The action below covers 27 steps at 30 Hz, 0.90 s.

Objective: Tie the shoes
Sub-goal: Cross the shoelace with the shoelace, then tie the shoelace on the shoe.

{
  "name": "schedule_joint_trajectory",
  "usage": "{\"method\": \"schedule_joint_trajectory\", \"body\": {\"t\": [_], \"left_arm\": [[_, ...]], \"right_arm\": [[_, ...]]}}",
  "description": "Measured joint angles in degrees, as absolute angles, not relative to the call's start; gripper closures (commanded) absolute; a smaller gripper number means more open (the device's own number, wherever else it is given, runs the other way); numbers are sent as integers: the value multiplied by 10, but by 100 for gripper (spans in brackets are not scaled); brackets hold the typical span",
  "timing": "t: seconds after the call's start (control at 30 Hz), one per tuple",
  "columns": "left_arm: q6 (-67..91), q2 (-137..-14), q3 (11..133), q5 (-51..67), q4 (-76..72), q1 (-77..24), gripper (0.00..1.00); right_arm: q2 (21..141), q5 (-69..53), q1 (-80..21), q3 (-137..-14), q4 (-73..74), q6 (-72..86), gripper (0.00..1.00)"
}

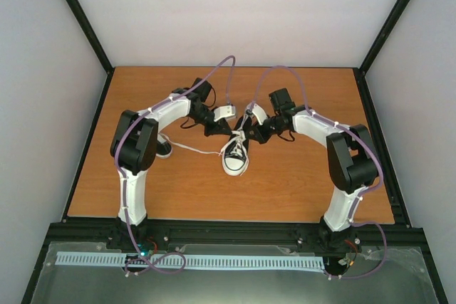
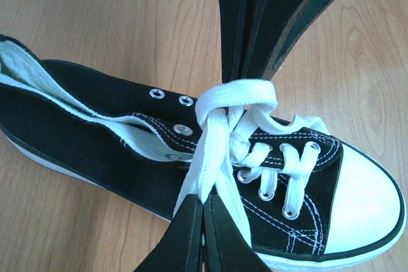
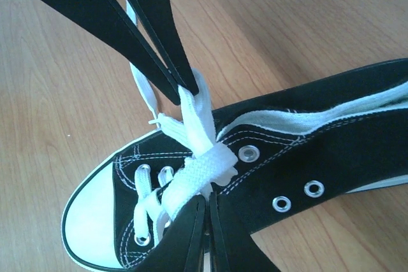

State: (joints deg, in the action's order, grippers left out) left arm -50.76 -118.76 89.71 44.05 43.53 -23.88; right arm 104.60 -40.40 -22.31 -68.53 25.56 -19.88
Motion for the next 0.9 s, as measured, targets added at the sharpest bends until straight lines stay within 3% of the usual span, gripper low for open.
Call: {"method": "schedule_joint_trajectory", "body": {"t": [0.9], "left_arm": [[-490, -1178, 860, 333, 453, -235, 99]], "right_arm": [[1006, -303, -216, -623, 219, -108, 97]]}}
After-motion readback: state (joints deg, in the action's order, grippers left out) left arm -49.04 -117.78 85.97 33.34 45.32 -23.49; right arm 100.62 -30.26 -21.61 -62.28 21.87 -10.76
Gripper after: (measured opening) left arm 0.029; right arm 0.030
